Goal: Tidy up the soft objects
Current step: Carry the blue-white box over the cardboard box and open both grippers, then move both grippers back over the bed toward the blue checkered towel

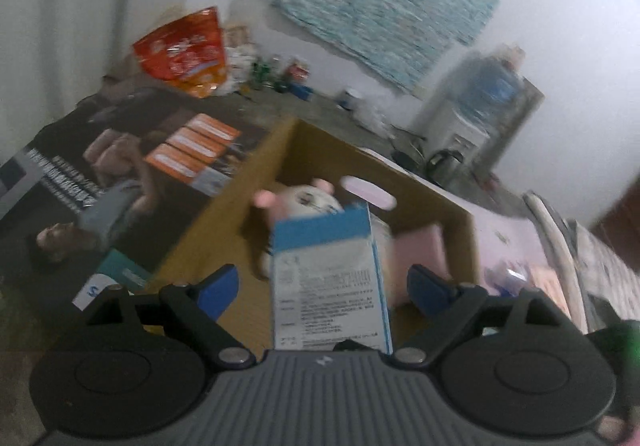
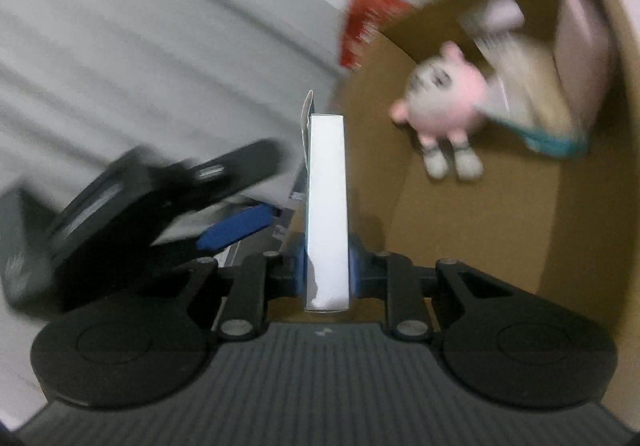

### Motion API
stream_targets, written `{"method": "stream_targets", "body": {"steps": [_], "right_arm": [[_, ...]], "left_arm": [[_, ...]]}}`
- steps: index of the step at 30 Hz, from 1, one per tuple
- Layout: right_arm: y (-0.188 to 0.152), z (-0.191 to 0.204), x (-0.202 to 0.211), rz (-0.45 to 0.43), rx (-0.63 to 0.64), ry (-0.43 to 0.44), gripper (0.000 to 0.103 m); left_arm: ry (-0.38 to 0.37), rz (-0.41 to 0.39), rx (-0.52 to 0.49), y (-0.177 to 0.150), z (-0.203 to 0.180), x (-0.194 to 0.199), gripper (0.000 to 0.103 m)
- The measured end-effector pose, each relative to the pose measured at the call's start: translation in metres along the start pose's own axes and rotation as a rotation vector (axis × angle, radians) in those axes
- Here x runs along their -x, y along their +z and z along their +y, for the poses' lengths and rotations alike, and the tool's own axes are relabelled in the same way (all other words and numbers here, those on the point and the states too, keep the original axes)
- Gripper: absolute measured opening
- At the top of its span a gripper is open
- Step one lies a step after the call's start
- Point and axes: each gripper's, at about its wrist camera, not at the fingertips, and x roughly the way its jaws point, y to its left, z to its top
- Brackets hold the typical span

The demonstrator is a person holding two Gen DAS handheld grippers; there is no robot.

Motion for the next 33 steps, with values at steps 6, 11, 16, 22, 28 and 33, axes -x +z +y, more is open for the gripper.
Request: {"method": "stream_targets", "body": {"steps": [6,11,16,22,28,33], "right_arm": [[0.016,-0.038,-0.051,0.016,-0.248,-0.081,0.019],[0.012,-0.059,-0.086,0.029,-0.367,-0.086,0.020],[0.001,-0.071,-0.119,0.097,-0.429,-0.116,0.024],[0.003,-0.063,-0.115,0.126,-0.393,-0.192,0.061],[0.012,-0.043,-0.081,0.062,-0.330,-0.144,0.076],[0.009,-0.028,-0.029,-0.015,-0.291,-0.010,0.076]], "left_arm": [[0.001,-0.020,0.054,0.003,0.044,0.007,0.092],[0.004,-0.012,0.071,-0.003,0.058,0.006,0.092],[0.003,-0.001,0.073,-0.006,0.065,0.005,0.092],[0.015,-0.005,0.068,-0.010,0.066,0.009,0.092],[0.022,-0.023,0.067,-0.014,0.059,0.022,0.092],[0.002,-0.055,0.034,-0.018,0.039,0.043,0.092]]}}
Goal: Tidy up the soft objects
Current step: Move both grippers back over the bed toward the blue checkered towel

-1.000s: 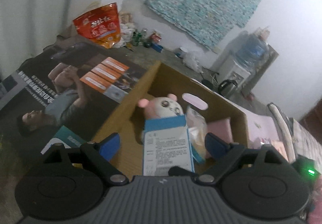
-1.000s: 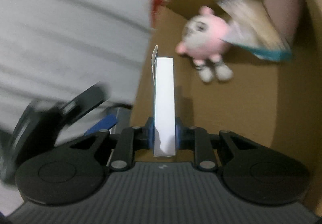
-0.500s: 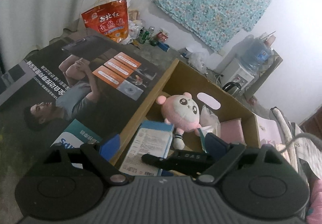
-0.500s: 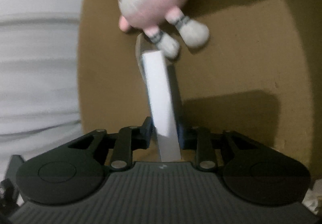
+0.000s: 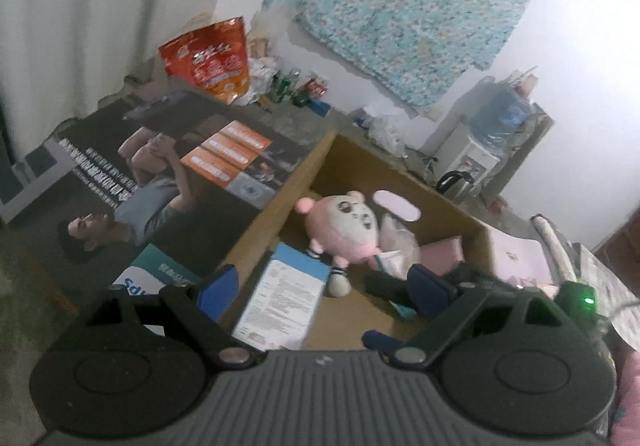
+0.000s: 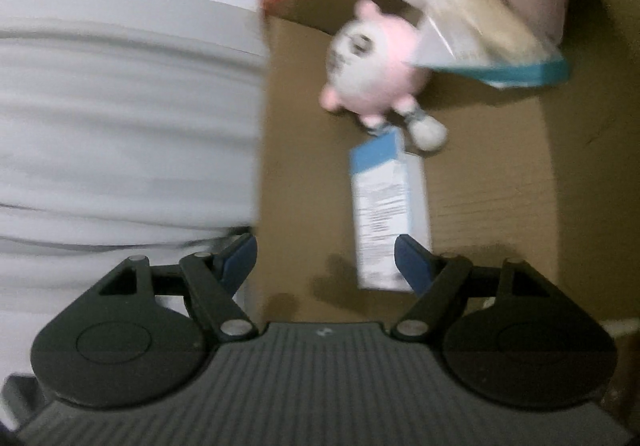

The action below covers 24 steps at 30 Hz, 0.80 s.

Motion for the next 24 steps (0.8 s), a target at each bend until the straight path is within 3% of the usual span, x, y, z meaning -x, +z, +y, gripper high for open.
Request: {"method": "stream_targets", "body": {"steps": [7,12,18,24], "right_arm": [[-0.021,-0.014,0.130,-0.133,0.092,0.193,0.080],[-0.039,-0.068,0.228,-0.312,0.130,0.191,0.081],[-0.055,-0.132,0.334,-0.513,0.184,-0.006,0.082],[-0.039,-0.171,0.402,-0.628,0.333,-0.419,0.082]], "left_arm": [[-0.097,-0.003,-0.178,-0.019,-0.064,0.018,0.092],[-0.203,0.047,-0.345,-0.048,-0.135,0.010,0.093],[-0.338,0.149,-0.539,-0.113,-0.224,-0.017,0.093],[-0.414,0.236,-0.634,-0.179,-0.282,-0.048,0.089]]}}
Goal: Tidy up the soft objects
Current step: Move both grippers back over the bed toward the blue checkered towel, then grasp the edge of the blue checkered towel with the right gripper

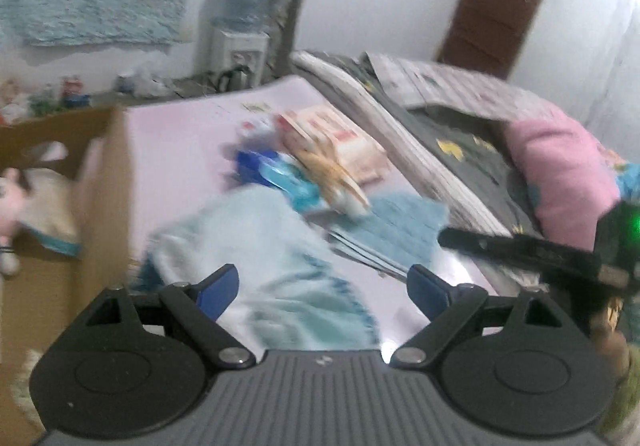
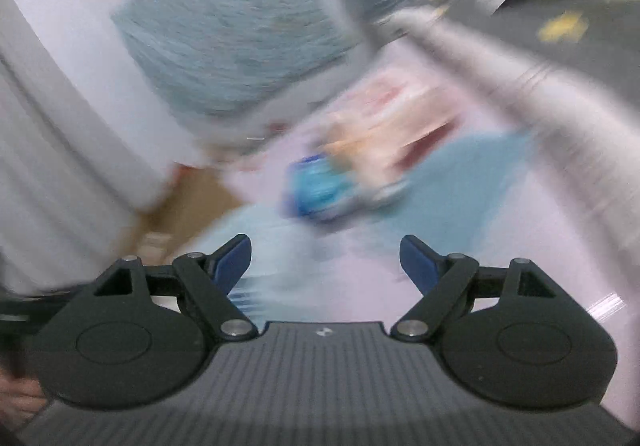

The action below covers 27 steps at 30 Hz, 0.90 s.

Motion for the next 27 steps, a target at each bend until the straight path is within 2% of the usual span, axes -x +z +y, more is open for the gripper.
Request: {"method": "stream_targets", "body": {"steps": [2,4,7,9,12,14,16,19,22,27], "right_arm": [[0.013,-0.015,-0.005,-0.002,0.086,-0.067,0.082],[0.025,-0.029,-0.017,0.004,0.131,-0.095,0.082],[0.041,-0.040,-0.047,0.011,0.209,-0.110,0.082],[0.047,-0.047,-0.068,0.022,0.263,-0.124,0.081],[0.053,-0.053,-0.100,0.048,0.333,-0.148,0.069],[0.049,-0.053,-0.118,0.089,0.339,-0.162,0.054],[0.043,-0.058,-0.127,0.130,0.349,-0.180,0.044],[0.031,-0.053,-0.118,0.153,0.388,-0.184,0.030],[0.017,-0.052,-0.101,0.181,0.370,-0.154,0.026],[-0.017,-0.052,-0.063,0.197,0.332,-0.096,0.026]], "left_arm": [[-0.017,0.022,-0.022,-0.002,-0.016,-0.017,0.086],[-0.022,0.039,-0.047,-0.005,-0.029,-0.031,0.080],[-0.001,0.048,-0.091,-0.006,-0.044,-0.048,0.069],[0.015,0.062,-0.110,-0.007,-0.051,-0.056,0.056],[0.030,0.081,-0.105,-0.007,-0.055,-0.066,0.043],[0.025,0.087,-0.091,-0.007,-0.055,-0.068,0.041],[0.027,0.089,-0.083,-0.007,-0.054,-0.070,0.041],[0.023,0.096,-0.077,-0.009,-0.055,-0.070,0.040],[0.005,0.105,-0.068,-0.010,-0.057,-0.071,0.040],[-0.025,0.117,-0.052,-0.017,-0.063,-0.071,0.040]]}}
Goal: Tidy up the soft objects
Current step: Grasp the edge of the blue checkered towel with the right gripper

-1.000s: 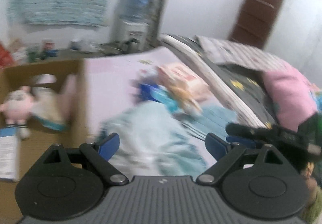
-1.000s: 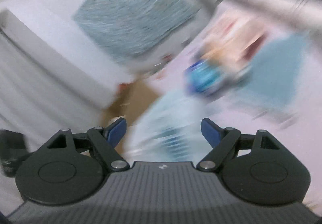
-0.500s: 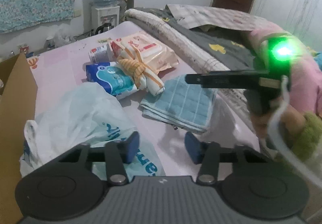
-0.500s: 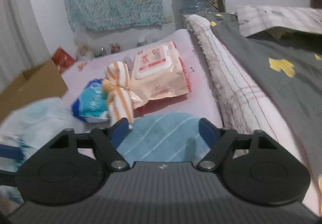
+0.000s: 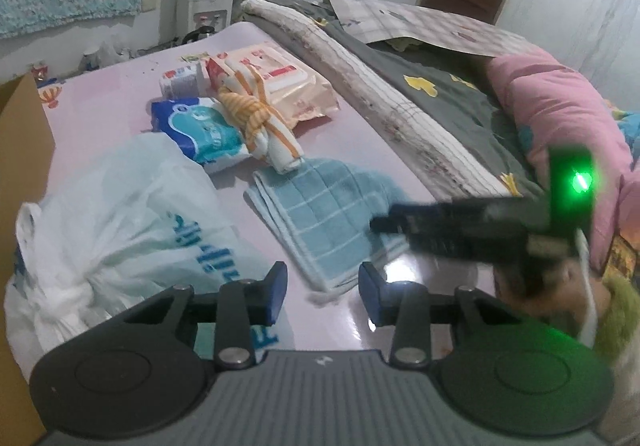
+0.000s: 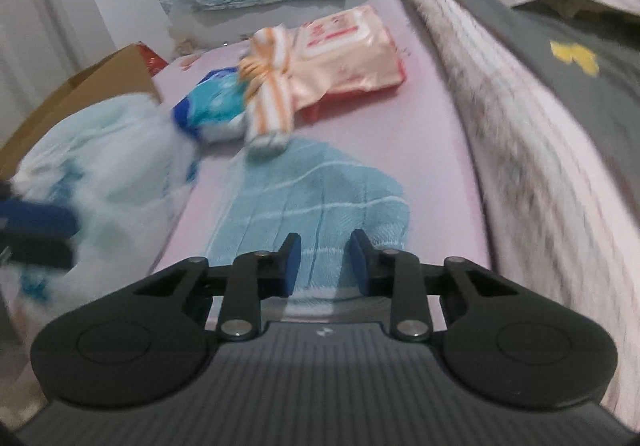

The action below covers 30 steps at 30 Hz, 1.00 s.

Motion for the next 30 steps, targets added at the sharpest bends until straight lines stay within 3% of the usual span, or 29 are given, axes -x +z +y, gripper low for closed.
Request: {"method": "stream_targets", "body": {"steps": [12,15,19,22,23,30], "right_arm": [[-0.082,0.018,0.069,-0.010,-0.225,0.102,0.026],[-0.089,0.014,0.078,-0.016,-0.269,0.111,0.026],[-0.088,0.003,0.099,-0.090,-0.324,0.103,0.028],[-0.090,-0.012,0.109,-0.143,-0.420,0.119,0.037],[-0.090,-0.015,0.109,-0.148,-0.445,0.126,0.041],[-0.090,-0.018,0.082,-0.113,-0.470,0.088,0.041]], "left_arm": [[-0.082,0.072,-0.060,-0.025,-0.033,-0.010,0.041],[-0.084,0.094,-0.079,-0.032,-0.040,-0.017,0.041],[-0.065,0.108,-0.103,-0.040,-0.046,-0.025,0.041],[-0.046,0.104,-0.120,-0.044,-0.049,-0.030,0.042],[-0.044,0.108,-0.123,-0.044,-0.050,-0.033,0.045],[-0.018,0.145,-0.136,-0.051,-0.057,-0.055,0.047]]}}
